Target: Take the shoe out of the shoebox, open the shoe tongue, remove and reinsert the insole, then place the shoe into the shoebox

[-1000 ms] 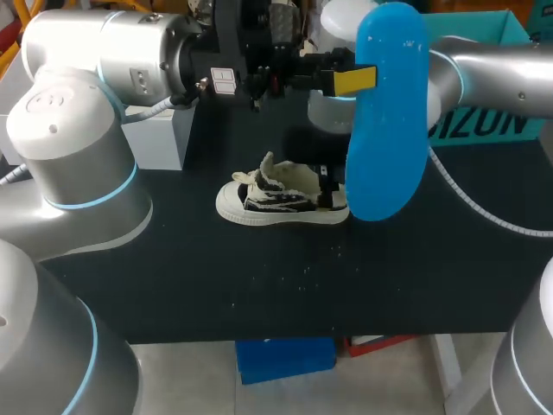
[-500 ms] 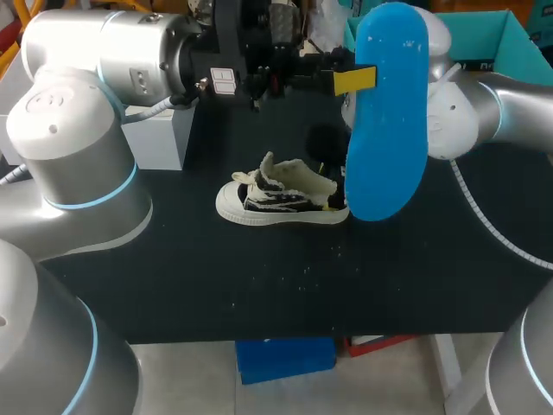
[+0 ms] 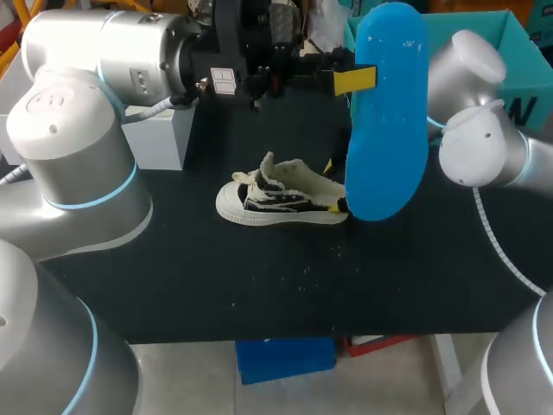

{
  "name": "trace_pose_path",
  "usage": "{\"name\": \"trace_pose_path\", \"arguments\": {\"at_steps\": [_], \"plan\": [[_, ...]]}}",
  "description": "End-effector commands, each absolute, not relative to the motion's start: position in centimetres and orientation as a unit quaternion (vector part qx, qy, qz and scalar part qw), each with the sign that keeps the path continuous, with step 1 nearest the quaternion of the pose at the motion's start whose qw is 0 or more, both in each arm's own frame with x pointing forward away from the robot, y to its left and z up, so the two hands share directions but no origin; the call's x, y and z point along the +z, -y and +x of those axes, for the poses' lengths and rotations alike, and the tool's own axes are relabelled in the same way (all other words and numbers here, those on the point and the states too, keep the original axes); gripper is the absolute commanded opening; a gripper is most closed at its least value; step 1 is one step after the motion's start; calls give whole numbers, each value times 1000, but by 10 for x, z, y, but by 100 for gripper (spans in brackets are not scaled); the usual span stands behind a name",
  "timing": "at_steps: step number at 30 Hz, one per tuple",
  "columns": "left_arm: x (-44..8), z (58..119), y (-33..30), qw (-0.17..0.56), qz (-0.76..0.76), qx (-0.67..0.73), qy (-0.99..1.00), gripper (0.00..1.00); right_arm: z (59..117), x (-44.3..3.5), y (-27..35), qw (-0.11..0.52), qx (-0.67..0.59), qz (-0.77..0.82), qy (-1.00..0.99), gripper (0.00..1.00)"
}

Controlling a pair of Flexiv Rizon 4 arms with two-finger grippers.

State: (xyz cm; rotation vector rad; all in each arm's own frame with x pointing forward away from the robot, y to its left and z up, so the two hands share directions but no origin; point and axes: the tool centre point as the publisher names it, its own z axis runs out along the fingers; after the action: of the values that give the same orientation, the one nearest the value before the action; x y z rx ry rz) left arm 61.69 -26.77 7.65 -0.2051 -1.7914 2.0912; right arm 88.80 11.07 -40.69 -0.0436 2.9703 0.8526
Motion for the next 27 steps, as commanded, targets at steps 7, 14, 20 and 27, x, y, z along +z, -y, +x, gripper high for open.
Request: {"name": "trace_pose_path", "arguments": {"at_steps": [7,14,20,27], "plan": [[76,616,268,188,-72,744,637,0,892,-424,-99,30,359,-6,-933,100],[76,616,268,188,-72,744,637,0,894,-434,-95,25,378,4,-925,100],[76,616,268,188,-72,744,637,0,895,-441,-94,15,390,6,-920,100],[76,616,268,188,-72,744,637,0,894,-447,-93,6,407,12,-914,100]]}}
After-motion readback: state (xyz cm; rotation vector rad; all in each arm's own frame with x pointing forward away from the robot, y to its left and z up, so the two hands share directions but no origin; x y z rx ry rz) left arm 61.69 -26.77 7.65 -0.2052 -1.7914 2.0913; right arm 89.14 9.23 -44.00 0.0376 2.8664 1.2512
